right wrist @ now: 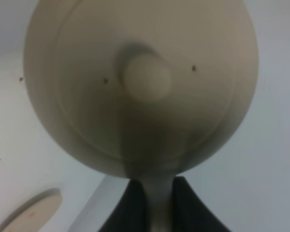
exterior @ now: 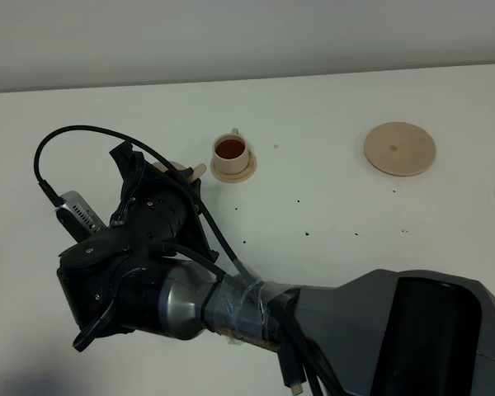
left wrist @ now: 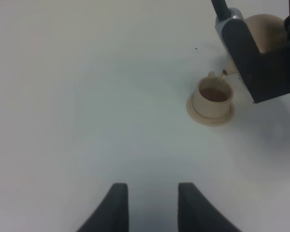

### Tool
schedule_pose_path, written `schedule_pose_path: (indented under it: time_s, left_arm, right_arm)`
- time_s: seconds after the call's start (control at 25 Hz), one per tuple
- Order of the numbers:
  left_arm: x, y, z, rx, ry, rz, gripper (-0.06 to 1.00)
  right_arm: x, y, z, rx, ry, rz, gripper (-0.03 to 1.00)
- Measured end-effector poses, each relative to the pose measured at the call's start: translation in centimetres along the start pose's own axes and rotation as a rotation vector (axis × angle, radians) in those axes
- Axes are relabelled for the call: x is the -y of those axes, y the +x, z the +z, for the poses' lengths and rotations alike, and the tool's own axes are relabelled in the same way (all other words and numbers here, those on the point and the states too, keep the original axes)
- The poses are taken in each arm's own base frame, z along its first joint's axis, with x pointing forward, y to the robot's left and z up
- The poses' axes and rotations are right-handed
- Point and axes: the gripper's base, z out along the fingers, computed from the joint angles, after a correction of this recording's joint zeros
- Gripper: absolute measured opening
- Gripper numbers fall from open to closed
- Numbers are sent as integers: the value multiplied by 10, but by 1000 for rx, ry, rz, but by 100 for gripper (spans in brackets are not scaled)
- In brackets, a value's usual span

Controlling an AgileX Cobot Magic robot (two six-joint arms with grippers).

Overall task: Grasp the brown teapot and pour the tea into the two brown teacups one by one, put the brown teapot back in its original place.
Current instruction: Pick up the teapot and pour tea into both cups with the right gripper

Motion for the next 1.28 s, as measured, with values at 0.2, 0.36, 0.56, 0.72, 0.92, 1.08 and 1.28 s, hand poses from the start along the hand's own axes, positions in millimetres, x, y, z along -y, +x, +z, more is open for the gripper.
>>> schedule_pose_path:
  time_s: [0.2,0.36,0.56,0.72,0.92,1.08,1.28]
  left_arm:
    - [0,0,0,0,0,0,30]
    - [0,0,0,0,0,0,30]
    - [0,0,0,0,0,0,30]
    - [0,0,0,0,0,0,30]
    - [0,0,0,0,0,0,30]
    - [0,0,0,0,0,0,30]
    - [0,0,0,0,0,0,30]
  right_arm:
    - [0,0,0,-1,4,-1,12]
    - [0,0,0,-1,4,-1,12]
    - [0,0,0,-1,4,-1,12]
    - [1,0,0,-1,6,-2,12]
    - [1,0,0,-1,6,-2,12]
    - [1,0,0,-1,6,-2,12]
    - [1,0,0,-1,6,-2,12]
